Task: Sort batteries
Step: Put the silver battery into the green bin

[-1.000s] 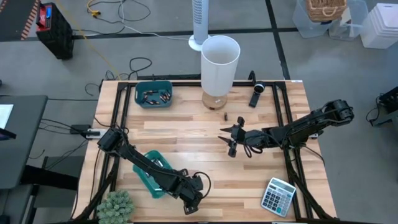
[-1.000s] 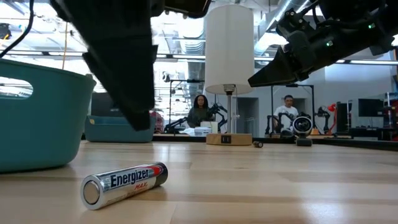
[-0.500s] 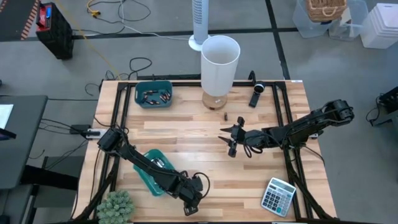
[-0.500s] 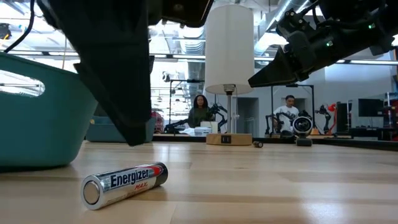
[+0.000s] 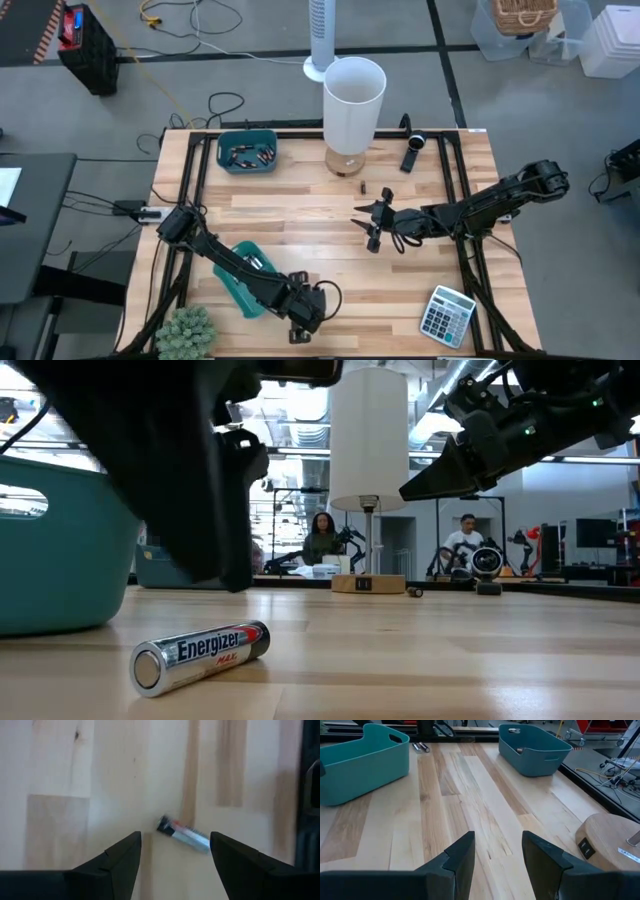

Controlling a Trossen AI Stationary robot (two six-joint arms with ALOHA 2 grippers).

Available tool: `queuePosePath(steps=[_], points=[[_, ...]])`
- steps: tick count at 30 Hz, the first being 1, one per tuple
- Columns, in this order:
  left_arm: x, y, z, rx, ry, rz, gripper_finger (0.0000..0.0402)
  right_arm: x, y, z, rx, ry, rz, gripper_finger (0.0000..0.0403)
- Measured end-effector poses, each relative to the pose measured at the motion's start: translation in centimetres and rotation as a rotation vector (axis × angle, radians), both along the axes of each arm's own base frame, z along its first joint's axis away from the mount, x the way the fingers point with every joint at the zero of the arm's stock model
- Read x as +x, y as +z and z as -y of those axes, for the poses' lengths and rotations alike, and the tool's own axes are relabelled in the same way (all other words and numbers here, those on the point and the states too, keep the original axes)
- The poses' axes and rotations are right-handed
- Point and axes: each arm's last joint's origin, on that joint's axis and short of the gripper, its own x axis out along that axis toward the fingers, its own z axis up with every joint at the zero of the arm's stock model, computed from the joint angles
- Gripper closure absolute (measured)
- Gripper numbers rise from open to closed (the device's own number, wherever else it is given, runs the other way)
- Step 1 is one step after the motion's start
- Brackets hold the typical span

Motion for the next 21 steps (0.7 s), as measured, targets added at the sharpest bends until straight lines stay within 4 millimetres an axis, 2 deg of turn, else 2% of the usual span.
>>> queuePosePath(steps=[10,15,21], points=[[0.0,-0.1,0.0,0.024,-0.036,0.000,0.0167,0.0,0.0,0.0,0.006,-0.002,0.001,0.0225],[0.7,-2.6,0.5,-0.041,-0.044,-0.052,0.0161,0.0,0.0,0.0,0.014,-0.006,0.000,0.0225],[0.8,-2.8,0.5,-0.052,-0.016,-0.051,0.0160,0.0,-0.1,0.0,0.017,-0.008,-0.007,0.0225]])
